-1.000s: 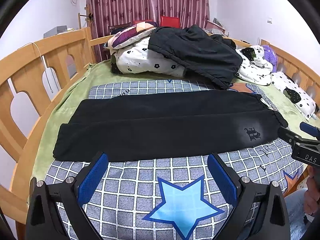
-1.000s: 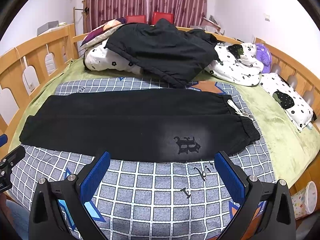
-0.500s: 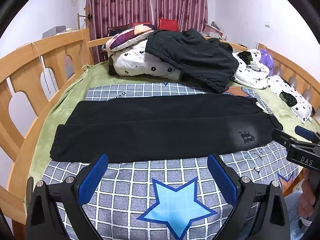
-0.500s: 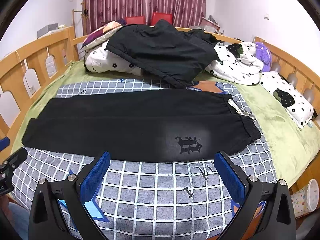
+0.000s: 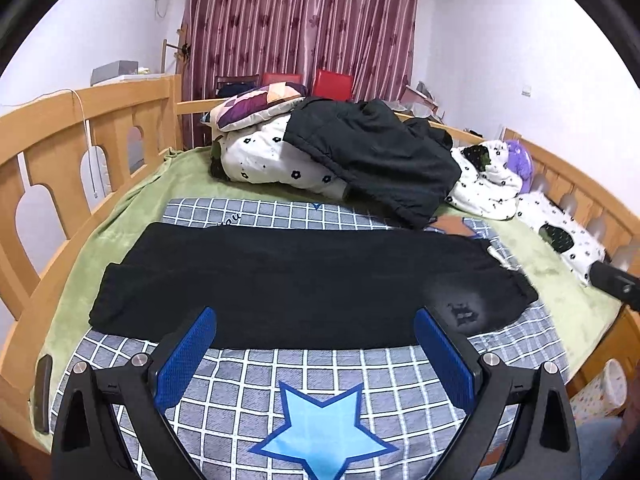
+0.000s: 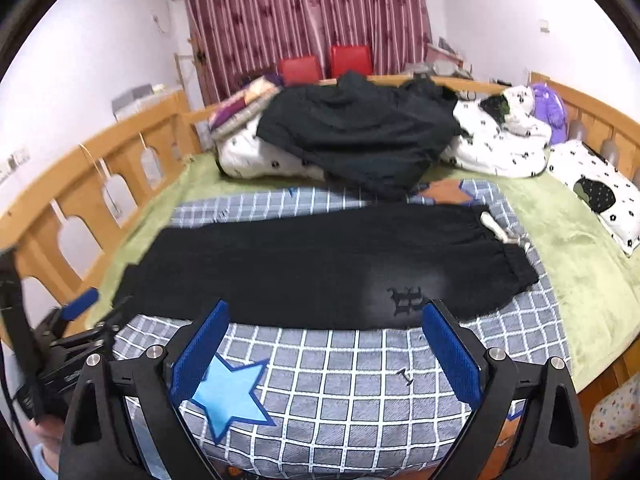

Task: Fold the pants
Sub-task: 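Lower both tools onto the trouser waistband and close both grippers on it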

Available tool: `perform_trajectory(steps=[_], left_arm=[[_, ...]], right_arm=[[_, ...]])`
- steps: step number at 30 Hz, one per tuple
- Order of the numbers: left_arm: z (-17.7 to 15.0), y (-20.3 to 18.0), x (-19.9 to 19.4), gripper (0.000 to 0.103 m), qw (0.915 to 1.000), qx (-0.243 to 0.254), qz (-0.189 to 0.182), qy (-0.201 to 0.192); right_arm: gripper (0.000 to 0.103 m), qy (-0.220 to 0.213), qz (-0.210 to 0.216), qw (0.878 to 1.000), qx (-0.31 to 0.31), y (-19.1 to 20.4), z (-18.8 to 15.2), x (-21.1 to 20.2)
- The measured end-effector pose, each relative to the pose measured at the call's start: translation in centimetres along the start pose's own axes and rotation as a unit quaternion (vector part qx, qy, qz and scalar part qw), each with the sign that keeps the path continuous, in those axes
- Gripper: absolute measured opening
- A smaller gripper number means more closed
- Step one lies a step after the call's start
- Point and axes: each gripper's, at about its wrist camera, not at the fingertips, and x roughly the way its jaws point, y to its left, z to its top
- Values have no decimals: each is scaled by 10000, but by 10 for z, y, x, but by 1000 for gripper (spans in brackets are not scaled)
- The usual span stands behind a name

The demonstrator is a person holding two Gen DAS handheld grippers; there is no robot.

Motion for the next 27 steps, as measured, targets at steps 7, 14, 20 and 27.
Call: perform_trajectory(steps=[7,14,20,27], left_arm=[[37,35,-9,100,9993,-329,-162,-47],[22,90,51,100,9982,-374,247,397],[-29,146,104,99,9907,-1023,386,806],[-97,192,146,88,9793,-1698,381,1029]], right_arm=[[97,-532,-758,9955,-220,-35,22,-17],[95,-59,-928,9956,-82,-96,11,44],[47,352,-787,9939,683,-161,-31,112],[51,929,-592,9886,1027,-195,-84,181]])
